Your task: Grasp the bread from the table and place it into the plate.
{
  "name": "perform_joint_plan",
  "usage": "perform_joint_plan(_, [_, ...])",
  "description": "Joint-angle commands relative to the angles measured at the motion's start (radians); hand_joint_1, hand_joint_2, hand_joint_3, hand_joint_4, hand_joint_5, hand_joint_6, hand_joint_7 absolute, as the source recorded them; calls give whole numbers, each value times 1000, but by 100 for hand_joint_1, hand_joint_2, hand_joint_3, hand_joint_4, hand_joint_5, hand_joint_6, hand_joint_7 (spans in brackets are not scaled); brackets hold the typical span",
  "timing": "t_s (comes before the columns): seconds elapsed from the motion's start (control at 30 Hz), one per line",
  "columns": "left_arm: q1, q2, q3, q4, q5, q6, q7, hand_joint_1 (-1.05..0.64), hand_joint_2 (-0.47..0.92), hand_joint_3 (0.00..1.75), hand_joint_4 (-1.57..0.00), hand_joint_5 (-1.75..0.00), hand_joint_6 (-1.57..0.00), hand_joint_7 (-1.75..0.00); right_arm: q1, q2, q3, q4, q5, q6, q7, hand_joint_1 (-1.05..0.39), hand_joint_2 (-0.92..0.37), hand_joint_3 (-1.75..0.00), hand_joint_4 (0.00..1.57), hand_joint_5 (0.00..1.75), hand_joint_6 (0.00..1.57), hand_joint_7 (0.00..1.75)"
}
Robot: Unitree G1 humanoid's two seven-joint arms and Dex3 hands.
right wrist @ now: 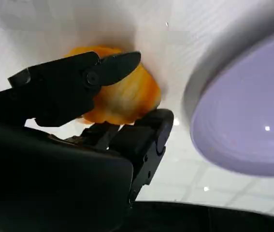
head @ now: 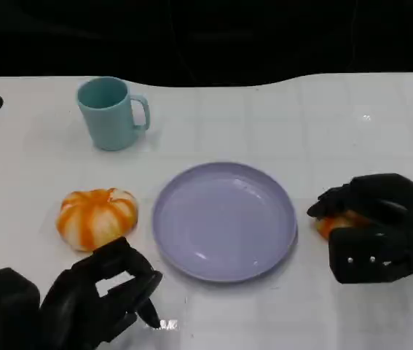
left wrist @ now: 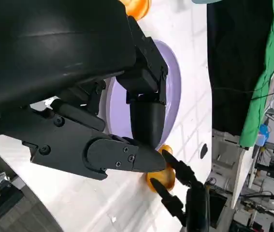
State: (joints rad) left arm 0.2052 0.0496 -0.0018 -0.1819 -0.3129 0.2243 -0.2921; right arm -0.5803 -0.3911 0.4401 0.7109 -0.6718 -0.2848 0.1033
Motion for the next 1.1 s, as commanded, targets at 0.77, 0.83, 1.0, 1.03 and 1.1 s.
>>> perform_joint_plan(0.77, [7,13,2,-4,6,-19,-3,-56,92,24,-73,-175,-65,-154,-35,37,-60,146,50,-217,-388,7,-40,-113,87,175,77,154])
perform_joint_plan(0.83, [7,12,3,-5,4,-17,-2,-56,92,24,-74,-175,-65,-154,-40,37,-60,133,45,-220,-399,7,-38,-114,87,175,78,152])
perform_joint_plan(1.0, [9,15,4,-9,4,-14,-2,-56,92,24,-74,-175,-65,-154,-51,50,-80,112,74,-243,-404,6,-42,-108,88,175,69,171])
perform_joint_plan(1.03, [9,15,4,-8,4,-17,-3,-56,92,24,-74,-175,-65,-154,-55,54,-85,112,79,-249,-404,6,-42,-108,88,175,69,173])
perform_joint_plan(1.1, [9,15,4,-9,5,-17,-2,-56,92,24,-74,-175,-65,-154,-64,60,-94,113,88,-262,-404,6,-40,-110,89,175,70,174])
